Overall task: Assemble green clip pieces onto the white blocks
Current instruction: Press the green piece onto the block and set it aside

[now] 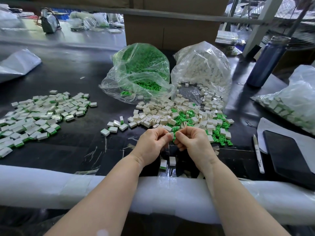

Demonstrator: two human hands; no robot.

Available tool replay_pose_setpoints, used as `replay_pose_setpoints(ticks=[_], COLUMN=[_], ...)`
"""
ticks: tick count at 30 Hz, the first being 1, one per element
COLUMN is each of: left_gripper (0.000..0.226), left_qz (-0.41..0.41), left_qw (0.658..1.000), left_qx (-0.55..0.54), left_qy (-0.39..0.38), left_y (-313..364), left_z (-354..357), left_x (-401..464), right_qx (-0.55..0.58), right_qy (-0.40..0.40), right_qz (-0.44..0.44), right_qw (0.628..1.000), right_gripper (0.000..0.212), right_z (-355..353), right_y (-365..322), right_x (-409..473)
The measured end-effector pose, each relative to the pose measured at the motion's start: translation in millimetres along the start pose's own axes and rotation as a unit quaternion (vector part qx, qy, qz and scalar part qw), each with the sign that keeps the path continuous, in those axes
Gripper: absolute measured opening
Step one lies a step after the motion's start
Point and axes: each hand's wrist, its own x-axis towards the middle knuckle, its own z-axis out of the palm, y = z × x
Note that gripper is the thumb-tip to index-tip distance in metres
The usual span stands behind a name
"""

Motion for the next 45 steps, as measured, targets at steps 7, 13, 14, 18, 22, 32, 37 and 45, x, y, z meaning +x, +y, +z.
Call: replay_pose_setpoints(ticks=[7,13,14,18,22,32,37,45], left_gripper=[0.016,0.020,0.021,0.021,0.013,0.018,0.020,0.011], left_qz=[-0.009,-0.008,-0.006,-0.001,0.011,0.042,0.083,0.044], left_qw=[1.000,0.999,0.998,0.996,1.000,0.995,0.986,0.994], left_qx=[0.029,0.051,0.060,0.084,-0.015,0.022,0.074,0.048], left_qy=[-0.006,-0.004,-0.007,-0.012,0.006,0.085,0.123,0.088], left_y=[-2.0,-2.9,-3.3,-4.0,1.3,-1.2,-0.1,2.4], left_z=[0.3,1.3,1.3,1.1,1.9,6.5,5.3,6.4], left_x=[0.5,1.1,0.9,0.4,-0.8,-0.3,-1.0,-2.6], right_qx=[-0.029,-0.049,-0.057,-0.063,0.034,0.007,-0.030,-0.050], right_qy=[-0.015,-0.021,-0.023,-0.027,0.017,0.010,0.005,0.001], right_qz=[0.006,0.005,0.004,-0.002,-0.009,-0.054,-0.070,-0.080], right_qw=[0.999,0.999,0.998,0.998,0.999,0.998,0.997,0.996], right_gripper=[0.014,0.015,0.016,0.016,0.009,0.010,0.010,0.008], right_z=[-2.0,-2.8,-2.8,-2.0,-1.4,1.6,3.4,2.3], right_y=[0.4,1.3,1.4,2.0,3.5,1.3,0.5,1.8], right_x=[1.1,1.7,1.8,1.4,1.7,0.5,-0.2,0.3])
